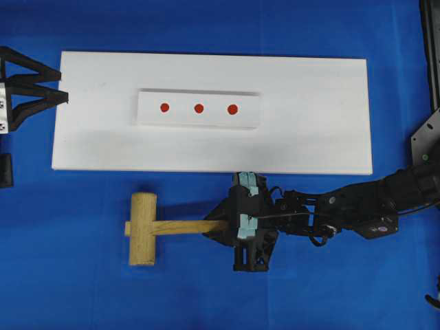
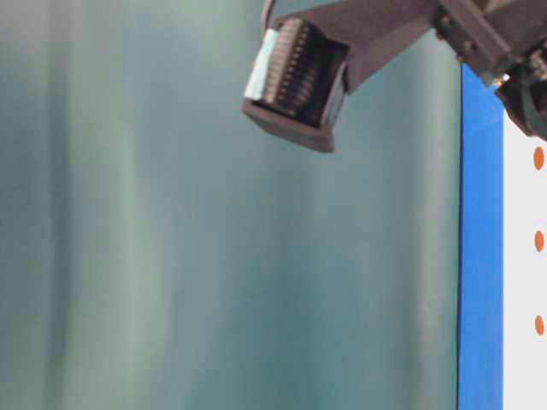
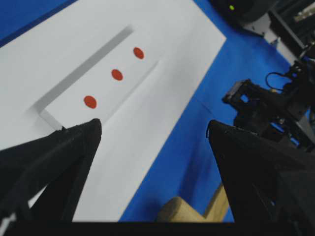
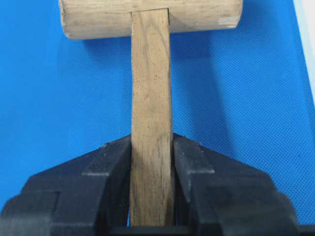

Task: Hit the mark with a hammer.
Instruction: 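Carry the mallet with the right gripper down onto the blue cloth, then open the right gripper and lift it off the mallet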

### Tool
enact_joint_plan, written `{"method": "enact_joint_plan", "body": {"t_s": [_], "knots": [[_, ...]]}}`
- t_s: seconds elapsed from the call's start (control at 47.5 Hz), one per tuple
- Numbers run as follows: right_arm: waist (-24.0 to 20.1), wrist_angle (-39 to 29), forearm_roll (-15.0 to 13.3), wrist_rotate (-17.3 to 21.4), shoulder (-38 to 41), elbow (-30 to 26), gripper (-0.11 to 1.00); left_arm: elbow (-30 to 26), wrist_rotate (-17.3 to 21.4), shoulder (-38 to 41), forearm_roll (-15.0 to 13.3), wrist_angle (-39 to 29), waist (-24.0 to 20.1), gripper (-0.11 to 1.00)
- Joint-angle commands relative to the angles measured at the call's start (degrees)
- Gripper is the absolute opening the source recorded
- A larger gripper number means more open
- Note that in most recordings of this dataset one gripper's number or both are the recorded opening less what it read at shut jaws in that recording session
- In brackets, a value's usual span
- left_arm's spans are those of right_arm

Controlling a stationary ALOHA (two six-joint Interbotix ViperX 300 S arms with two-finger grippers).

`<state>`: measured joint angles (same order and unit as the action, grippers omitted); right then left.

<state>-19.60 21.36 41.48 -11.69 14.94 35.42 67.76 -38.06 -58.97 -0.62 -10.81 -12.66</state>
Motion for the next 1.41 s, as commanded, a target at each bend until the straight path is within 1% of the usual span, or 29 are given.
{"method": "enact_joint_plan", "body": {"t_s": [0.0, 0.105, 0.147, 0.232, 0.253, 0.337, 0.4, 0.589, 0.716, 0.842, 1.031, 1.2, 1.389], "knots": [[-0.1, 1.4, 0.1, 0.1, -0.4, -0.4, 0.08, -0.4, 0.2, 0.3, 0.1, 0.4, -0.2, 0.89], [-0.1, 1.5, 0.2, 0.1, 0.9, -0.3, 0.08, -0.4, 0.2, 0.2, 0.1, 0.3, -0.2, 0.89], [-0.1, 1.6, 0.2, 0.1, 1.5, -0.2, 0.10, -0.4, 0.2, 0.2, 0.2, 0.3, -0.2, 0.89], [-0.1, 2.2, 0.3, 0.1, 2.6, -0.4, 0.24, -0.4, 0.1, 0.3, 0.1, 0.3, -0.2, 0.89], [-0.1, 2.3, 0.4, 0.1, 3.0, -0.4, 0.30, -0.4, 0.1, 0.3, 0.1, 0.4, -0.3, 0.89], [-0.2, 3.2, 0.9, 0.1, 3.9, -0.4, 0.46, -0.4, 0.1, 0.3, 0.1, 0.4, -0.3, 0.89], [-0.3, 3.3, 1.1, 0.1, 4.3, -0.3, 0.53, -0.4, 0.1, 0.3, 0.1, 0.3, -0.3, 0.89], [-0.2, 3.3, 1.3, 0.1, 4.4, 0.1, 0.50, -0.4, 0.1, 0.2, 0.1, 0.4, -0.2, 0.89], [-0.2, 2.8, 1.3, 0.0, 3.9, -0.2, 0.51, -0.4, 0.1, 0.3, 0.2, 0.4, -0.2, 0.89], [-0.2, 0.9, 1.2, -0.5, 0.5, 0.1, 0.51, -0.4, 0.1, 0.3, 0.1, 0.4, -0.2, 0.89], [0.0, -1.7, 0.6, -3.5, -7.8, 1.8, 0.54, -0.4, 0.3, 0.2, 0.1, 0.3, -0.3, 0.89], [0.6, -4.9, 0.5, -8.2, -14.9, 3.3, 0.54, -0.4, 0.4, 0.2, 0.1, 0.4, -0.3, 0.89], [1.8, -7.5, 0.6, -11.9, -19.2, 3.3, 0.54, -0.4, 0.4, 0.2, 0.1, 0.4, -0.3, 0.89]]}}
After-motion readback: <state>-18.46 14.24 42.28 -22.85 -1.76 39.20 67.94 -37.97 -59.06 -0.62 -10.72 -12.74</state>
